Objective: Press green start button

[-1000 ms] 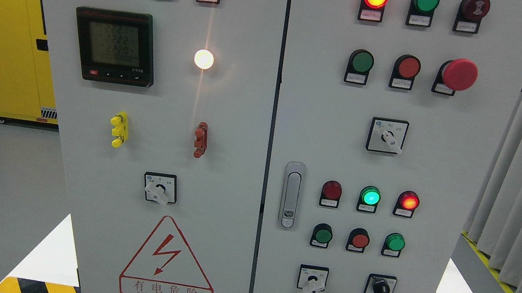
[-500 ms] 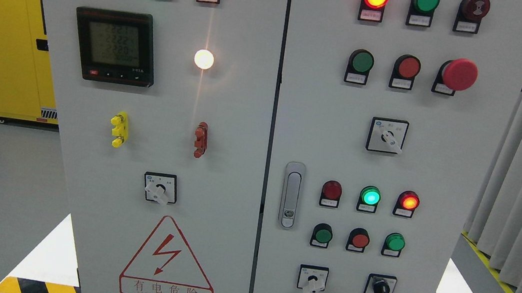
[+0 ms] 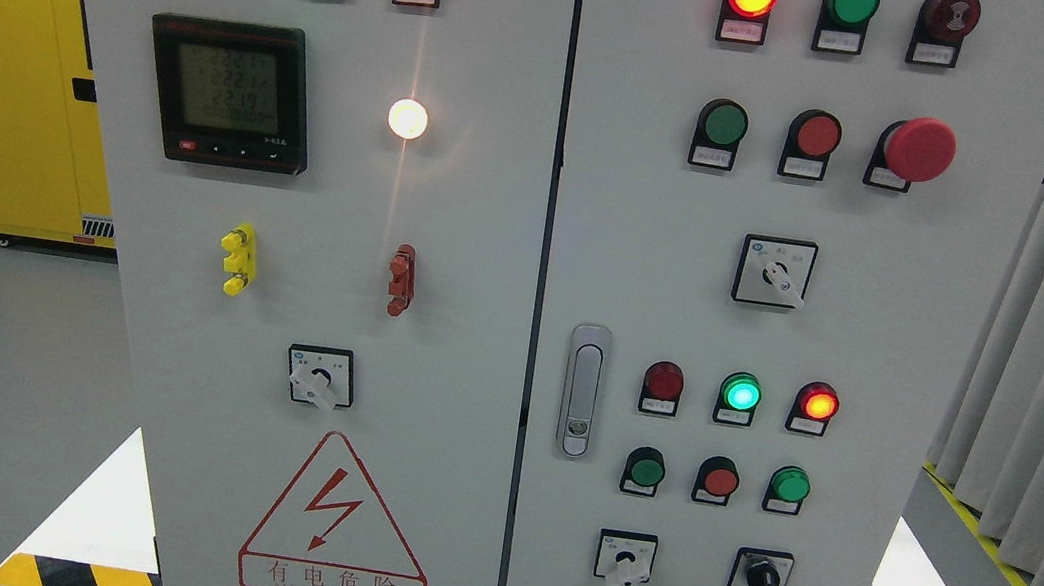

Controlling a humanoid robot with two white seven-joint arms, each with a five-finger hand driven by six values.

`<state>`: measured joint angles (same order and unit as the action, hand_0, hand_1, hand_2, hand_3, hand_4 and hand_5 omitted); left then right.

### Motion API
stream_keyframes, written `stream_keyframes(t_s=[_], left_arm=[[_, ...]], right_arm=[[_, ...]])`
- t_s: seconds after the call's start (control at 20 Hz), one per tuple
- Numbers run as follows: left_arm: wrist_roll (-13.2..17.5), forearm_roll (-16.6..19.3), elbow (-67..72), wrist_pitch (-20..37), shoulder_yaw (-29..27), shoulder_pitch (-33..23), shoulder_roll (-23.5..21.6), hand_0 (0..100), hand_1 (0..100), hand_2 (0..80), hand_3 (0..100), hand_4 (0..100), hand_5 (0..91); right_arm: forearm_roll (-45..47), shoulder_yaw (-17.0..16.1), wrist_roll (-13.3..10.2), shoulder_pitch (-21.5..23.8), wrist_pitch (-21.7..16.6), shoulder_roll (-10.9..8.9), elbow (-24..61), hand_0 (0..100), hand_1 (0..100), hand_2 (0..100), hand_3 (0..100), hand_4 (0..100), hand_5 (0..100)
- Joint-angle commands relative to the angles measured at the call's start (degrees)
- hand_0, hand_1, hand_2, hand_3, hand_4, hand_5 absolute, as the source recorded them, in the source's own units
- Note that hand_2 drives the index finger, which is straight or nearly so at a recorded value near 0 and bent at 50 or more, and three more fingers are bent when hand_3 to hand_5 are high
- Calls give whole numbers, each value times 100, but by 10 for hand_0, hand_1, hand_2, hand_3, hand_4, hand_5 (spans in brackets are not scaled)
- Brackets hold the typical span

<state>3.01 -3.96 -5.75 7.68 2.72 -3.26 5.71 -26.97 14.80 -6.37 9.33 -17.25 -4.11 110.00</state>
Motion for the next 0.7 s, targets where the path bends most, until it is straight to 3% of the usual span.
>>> stream_keyframes(t_s=[0.0, 0.1, 0.35, 0.65], left_arm=[[-2, 0, 3, -4, 0, 1, 0, 120, 556, 0, 0, 0, 0], [-2, 0, 3, -4, 0, 1, 0, 120, 556, 0, 0, 0, 0], [-2, 0, -5, -4, 0, 1, 0, 120, 556, 0, 0, 0, 0], [-2, 0, 3, -4, 0, -8, 0, 120, 556, 0, 0, 0, 0]], right_arm=[[-1984, -574, -110, -282, -15, 24, -5, 432, 836, 0, 759, 874, 871], [-2477, -767, -110, -475, -24, 24, -40, 441, 847, 0, 857, 944, 928], [-3182, -900, -83, -985, 20, 24, -321, 494, 870, 0, 898, 978, 1000], [-3323, -909, -75, -1495, 55, 24, -822, 522, 879, 0, 925, 985, 1000]])
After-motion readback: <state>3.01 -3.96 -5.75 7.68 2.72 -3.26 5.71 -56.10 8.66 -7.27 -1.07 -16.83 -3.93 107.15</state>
